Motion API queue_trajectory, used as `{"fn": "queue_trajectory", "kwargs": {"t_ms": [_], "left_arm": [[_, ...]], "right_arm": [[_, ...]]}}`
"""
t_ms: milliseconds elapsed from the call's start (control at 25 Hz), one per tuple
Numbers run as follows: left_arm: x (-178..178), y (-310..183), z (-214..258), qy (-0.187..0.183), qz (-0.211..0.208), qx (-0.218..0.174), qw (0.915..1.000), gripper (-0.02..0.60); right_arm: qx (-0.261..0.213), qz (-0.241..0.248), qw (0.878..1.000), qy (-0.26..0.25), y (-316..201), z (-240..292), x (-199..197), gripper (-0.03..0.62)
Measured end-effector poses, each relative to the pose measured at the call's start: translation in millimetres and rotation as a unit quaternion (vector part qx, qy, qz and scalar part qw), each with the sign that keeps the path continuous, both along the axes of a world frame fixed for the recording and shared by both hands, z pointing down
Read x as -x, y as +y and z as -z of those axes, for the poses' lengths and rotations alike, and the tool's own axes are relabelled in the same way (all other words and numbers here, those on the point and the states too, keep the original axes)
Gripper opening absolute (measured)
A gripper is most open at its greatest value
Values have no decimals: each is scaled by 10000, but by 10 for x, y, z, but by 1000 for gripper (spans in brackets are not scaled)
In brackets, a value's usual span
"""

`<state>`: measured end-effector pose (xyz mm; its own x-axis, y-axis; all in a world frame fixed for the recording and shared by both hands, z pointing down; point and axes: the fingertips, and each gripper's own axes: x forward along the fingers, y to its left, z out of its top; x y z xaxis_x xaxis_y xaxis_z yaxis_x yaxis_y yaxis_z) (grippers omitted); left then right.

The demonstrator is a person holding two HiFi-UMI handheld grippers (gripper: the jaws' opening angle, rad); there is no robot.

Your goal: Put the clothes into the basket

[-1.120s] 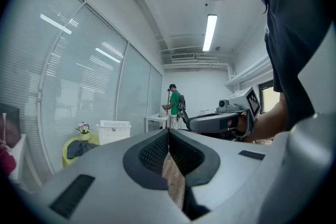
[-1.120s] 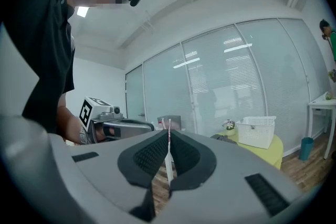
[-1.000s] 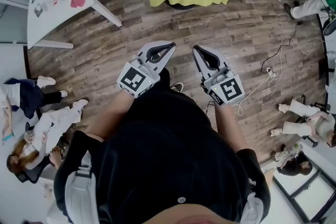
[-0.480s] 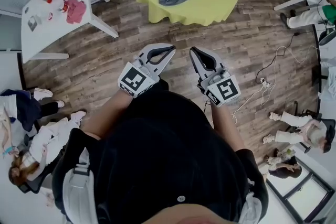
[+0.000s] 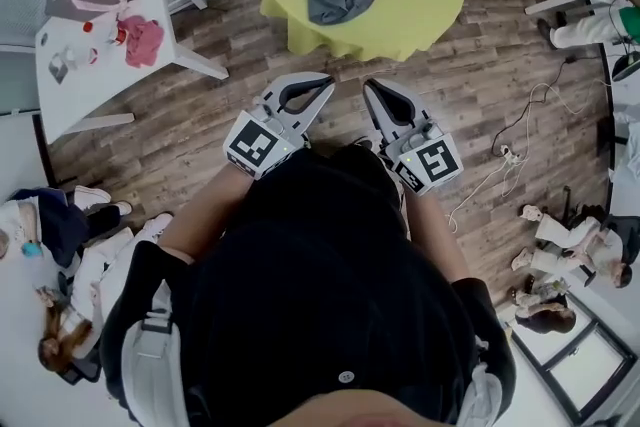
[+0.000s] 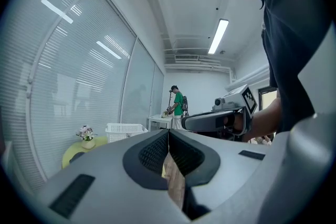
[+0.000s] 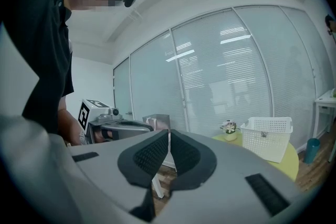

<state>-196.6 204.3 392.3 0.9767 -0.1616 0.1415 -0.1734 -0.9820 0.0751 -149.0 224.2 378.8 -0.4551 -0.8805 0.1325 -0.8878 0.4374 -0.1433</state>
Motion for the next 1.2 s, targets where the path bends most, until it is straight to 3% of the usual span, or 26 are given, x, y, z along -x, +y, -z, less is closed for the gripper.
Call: {"fn": "queue_trajectory", "kwargs": {"t_ms": [320,680,960,1200], "left_arm": [[-310,-533,-58,-55,267,-14,9996,11],[-1023,-1235,14,-167,820,-112,9964,11],[-1490,-1657,-1,-235,1400,-119,9898,11],[-1634,-1995,-117,-296,1901,-109,9813,11]], "right_arm": [[-69,256,9996,-11,-599,-49,-321,26],[-60,891,9960,-15,-1378,-47,-1012,26],[81,1412,9899,66,-1801,-95,-1484,26],[228,1765,9840,77,-2171,-312,-1671,26]]}}
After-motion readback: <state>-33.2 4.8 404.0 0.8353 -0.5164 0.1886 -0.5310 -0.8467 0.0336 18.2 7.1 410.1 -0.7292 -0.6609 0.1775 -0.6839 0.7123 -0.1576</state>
